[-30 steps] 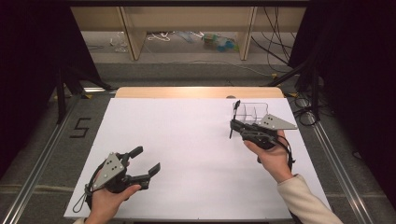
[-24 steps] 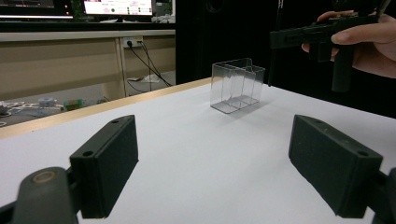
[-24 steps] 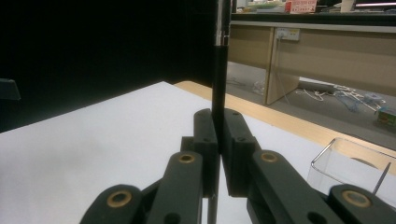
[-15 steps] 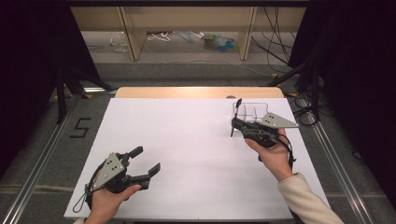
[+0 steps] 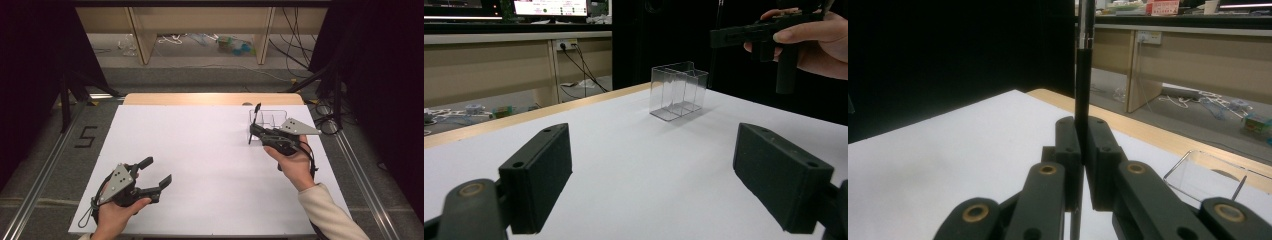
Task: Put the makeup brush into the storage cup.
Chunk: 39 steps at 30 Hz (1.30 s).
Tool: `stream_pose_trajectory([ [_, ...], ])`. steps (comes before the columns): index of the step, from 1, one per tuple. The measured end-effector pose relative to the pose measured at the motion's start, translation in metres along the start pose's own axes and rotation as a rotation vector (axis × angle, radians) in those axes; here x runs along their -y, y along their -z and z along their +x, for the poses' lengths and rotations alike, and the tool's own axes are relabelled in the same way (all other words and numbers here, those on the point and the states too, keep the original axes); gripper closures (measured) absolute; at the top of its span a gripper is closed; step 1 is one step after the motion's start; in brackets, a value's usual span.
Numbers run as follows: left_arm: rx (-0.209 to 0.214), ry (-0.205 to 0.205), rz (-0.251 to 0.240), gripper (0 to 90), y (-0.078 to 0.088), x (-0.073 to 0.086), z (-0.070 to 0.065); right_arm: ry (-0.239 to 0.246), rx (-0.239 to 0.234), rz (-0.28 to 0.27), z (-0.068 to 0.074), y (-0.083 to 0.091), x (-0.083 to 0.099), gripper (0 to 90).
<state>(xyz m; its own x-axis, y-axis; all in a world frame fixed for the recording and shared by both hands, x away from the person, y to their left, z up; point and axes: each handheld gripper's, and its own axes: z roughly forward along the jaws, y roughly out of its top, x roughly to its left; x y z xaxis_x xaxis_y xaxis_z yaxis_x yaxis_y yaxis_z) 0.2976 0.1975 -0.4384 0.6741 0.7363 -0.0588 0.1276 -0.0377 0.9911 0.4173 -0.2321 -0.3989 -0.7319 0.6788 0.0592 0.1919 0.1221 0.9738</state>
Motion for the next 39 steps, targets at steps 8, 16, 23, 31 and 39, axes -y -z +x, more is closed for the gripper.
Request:
stream_pose_trajectory([
  [8,0.0,-0.001,0.0,15.6,0.0,0.0,0.0,-0.001,0.012,-0.009,-0.004,0.0,0.001,85.9],
  [16,-0.002,-0.003,-0.003,15.7,0.0,0.0,0.001,-0.006,0.02,-0.005,-0.007,-0.001,0.0,86.0],
  [23,-0.002,-0.004,-0.003,15.7,0.0,0.0,0.0,0.013,0.033,-0.011,-0.01,-0.001,-0.002,85.9],
  [31,-0.003,-0.004,-0.003,15.7,0.0,0.0,0.0,0.004,0.044,-0.016,-0.013,-0.002,-0.003,85.9],
  [39,-0.002,-0.003,-0.002,15.7,0.0,0.0,0.0,0.024,0.052,-0.015,-0.017,-0.002,-0.005,85.9],
])
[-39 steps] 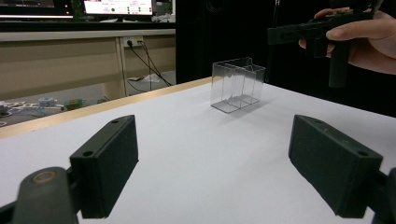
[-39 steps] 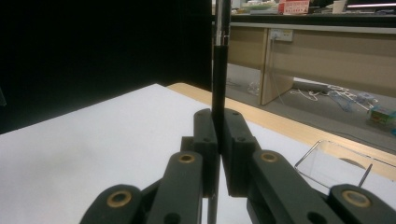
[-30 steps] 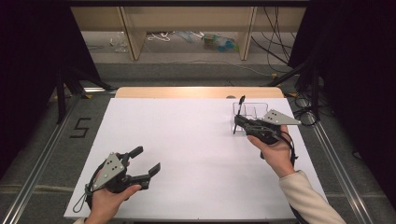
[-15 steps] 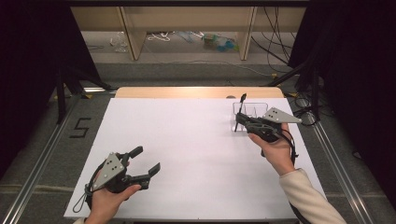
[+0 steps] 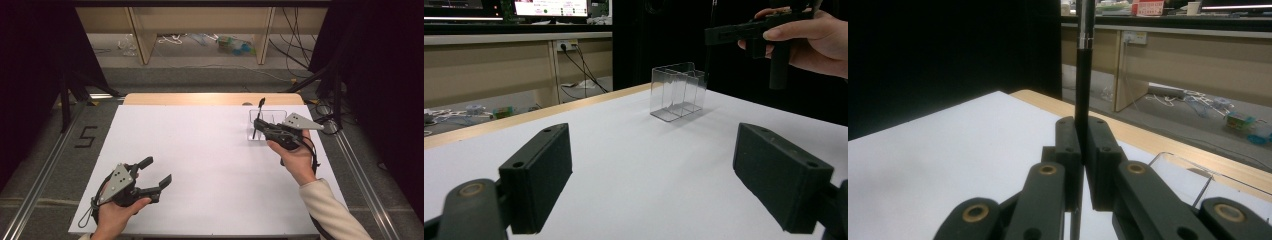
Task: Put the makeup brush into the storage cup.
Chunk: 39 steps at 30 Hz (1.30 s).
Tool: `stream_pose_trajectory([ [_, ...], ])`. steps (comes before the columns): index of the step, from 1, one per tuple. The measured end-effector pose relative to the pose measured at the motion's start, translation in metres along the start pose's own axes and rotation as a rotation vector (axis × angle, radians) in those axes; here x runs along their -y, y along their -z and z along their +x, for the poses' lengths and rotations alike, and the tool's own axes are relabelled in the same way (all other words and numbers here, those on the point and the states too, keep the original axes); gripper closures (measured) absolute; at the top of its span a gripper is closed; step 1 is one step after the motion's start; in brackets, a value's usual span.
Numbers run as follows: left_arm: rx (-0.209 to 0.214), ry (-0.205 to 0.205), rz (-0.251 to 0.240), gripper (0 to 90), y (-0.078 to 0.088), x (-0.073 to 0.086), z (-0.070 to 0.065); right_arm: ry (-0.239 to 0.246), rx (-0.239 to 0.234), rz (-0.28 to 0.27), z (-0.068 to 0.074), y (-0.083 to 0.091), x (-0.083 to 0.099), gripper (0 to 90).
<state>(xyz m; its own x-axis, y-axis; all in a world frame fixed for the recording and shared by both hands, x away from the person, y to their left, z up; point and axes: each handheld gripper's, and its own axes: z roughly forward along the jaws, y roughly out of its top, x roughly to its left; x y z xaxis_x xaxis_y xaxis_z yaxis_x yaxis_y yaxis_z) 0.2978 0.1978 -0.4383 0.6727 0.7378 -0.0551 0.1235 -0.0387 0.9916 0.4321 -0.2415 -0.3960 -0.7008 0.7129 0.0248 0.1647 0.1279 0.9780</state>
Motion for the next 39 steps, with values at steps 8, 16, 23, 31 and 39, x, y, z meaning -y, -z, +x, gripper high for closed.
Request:
stream_pose_trajectory([
  [8,0.0,-0.001,0.0,15.7,0.0,0.0,0.0,-0.022,0.004,0.003,-0.001,-0.001,-0.003,85.9],
  [16,0.001,0.003,0.0,15.7,0.0,0.0,0.0,-0.019,0.019,0.003,-0.004,-0.002,-0.004,85.9],
  [23,0.002,0.004,0.001,15.7,0.0,0.0,0.0,0.002,0.031,-0.014,-0.008,-0.003,-0.005,85.9],
  [31,-0.001,0.004,-0.003,15.7,0.0,0.0,0.0,-0.016,0.026,0.006,-0.009,-0.003,-0.007,85.9],
  [39,0.004,0.004,0.0,15.7,-0.001,0.0,0.0,0.0,0.036,-0.013,-0.013,-0.003,-0.008,85.9],
])
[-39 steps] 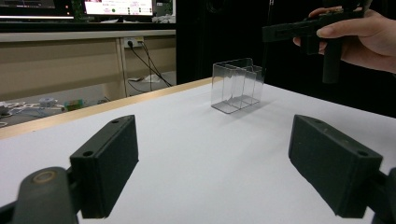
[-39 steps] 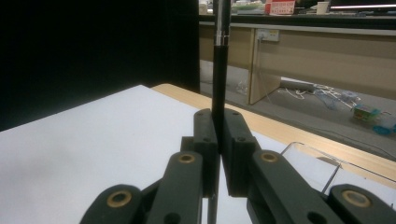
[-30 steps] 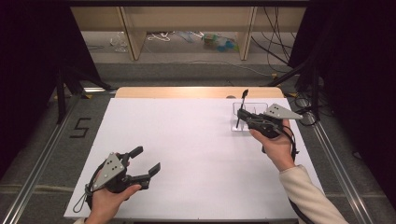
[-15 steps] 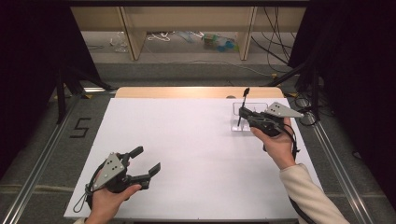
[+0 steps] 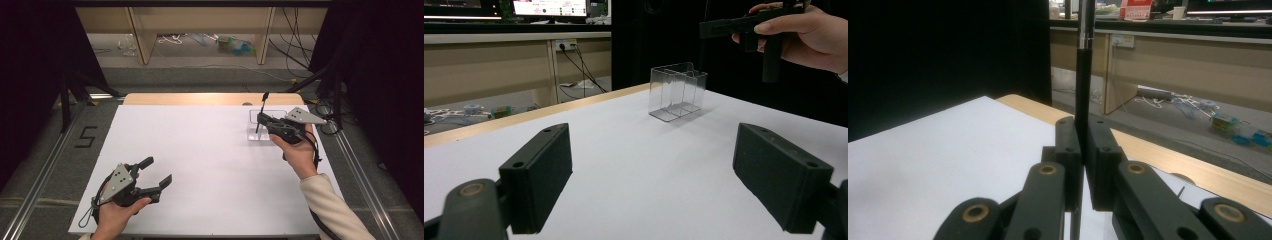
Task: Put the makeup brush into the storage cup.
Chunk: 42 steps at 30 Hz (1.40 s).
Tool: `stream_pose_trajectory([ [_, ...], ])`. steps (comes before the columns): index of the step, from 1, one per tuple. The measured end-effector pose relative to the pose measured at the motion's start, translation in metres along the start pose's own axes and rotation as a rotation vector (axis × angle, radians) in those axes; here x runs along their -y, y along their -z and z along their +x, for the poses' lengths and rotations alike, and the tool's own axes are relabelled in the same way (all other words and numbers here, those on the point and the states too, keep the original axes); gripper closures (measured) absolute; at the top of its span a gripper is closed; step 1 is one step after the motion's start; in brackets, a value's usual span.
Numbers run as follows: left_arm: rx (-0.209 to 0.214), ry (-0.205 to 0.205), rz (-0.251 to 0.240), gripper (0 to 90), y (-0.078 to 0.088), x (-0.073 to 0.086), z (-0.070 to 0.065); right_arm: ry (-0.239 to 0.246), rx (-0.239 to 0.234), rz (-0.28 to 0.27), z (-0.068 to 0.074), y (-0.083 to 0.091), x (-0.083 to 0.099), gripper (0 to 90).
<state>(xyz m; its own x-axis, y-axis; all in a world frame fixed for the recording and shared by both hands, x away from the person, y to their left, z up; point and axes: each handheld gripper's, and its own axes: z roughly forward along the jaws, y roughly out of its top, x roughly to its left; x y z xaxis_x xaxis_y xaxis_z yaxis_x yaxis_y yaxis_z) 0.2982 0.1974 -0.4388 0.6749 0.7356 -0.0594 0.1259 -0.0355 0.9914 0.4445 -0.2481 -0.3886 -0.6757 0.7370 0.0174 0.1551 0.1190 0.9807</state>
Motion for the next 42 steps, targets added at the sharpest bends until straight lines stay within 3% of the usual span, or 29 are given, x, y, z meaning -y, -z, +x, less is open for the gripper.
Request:
stream_pose_trajectory([
  [2,-0.001,0.001,0.001,15.8,0.0,0.0,0.0,-0.022,0.004,0.025,0.001,0.001,-0.001,86.0],
  [4,-0.001,-0.001,0.0,15.7,0.0,0.0,0.0,-0.032,0.004,0.017,0.0,0.001,-0.001,85.9],
  [8,-0.002,-0.001,0.0,15.8,0.0,0.0,0.0,-0.029,0.004,0.022,-0.002,0.001,-0.002,86.0],
  [10,-0.002,-0.001,-0.001,15.8,0.0,0.0,0.0,0.002,0.011,-0.007,-0.004,-0.001,-0.003,85.9],
  [16,-0.004,0.0,-0.003,15.7,0.0,0.0,0.0,-0.029,0.018,0.019,-0.005,0.0,-0.003,85.9],
  [42,-0.005,-0.001,-0.004,15.7,0.001,0.0,0.001,-0.022,0.047,0.011,-0.013,-0.003,-0.007,85.9],
])
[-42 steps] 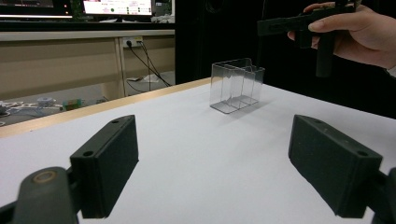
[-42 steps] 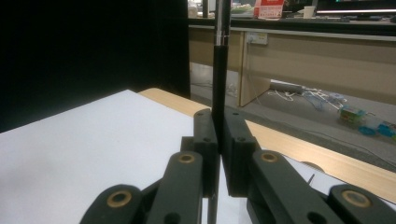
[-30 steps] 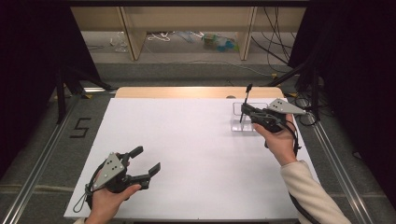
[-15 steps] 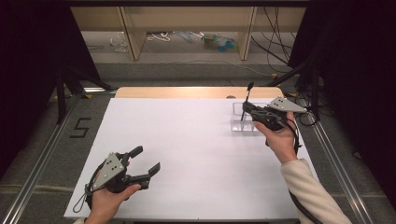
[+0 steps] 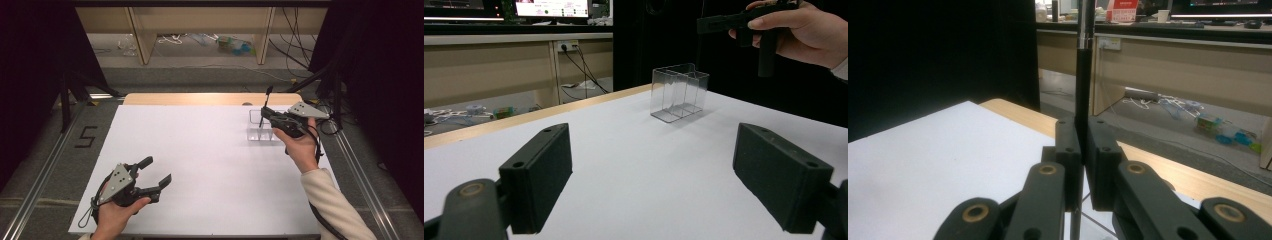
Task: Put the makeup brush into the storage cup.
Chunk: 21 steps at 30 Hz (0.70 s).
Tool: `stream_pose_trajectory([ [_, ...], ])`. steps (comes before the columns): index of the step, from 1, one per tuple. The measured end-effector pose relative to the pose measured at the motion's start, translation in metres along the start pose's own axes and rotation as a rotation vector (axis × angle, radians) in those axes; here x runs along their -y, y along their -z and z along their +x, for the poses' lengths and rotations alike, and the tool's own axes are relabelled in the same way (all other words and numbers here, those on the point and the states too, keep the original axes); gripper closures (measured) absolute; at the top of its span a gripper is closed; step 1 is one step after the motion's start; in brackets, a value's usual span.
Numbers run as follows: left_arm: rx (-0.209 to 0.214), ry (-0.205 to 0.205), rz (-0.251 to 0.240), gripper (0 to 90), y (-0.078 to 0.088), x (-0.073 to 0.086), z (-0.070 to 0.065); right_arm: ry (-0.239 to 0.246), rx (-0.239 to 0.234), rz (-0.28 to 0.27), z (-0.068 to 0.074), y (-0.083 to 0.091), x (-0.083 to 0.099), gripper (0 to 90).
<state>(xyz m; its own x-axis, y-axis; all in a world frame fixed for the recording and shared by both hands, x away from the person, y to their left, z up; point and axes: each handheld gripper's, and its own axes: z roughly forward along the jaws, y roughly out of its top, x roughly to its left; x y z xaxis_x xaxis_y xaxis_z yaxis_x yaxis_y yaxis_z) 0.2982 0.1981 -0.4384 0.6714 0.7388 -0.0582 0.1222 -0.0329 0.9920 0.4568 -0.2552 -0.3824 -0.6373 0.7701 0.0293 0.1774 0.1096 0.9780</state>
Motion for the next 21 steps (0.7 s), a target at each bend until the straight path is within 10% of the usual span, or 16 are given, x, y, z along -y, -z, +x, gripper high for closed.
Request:
stream_pose_trajectory([
  [21,-0.001,-0.001,-0.001,15.8,0.0002,-0.0001,0.0002,-0.009,0.006,0.011,-0.002,-0.0039,-0.0043,85.9],
])
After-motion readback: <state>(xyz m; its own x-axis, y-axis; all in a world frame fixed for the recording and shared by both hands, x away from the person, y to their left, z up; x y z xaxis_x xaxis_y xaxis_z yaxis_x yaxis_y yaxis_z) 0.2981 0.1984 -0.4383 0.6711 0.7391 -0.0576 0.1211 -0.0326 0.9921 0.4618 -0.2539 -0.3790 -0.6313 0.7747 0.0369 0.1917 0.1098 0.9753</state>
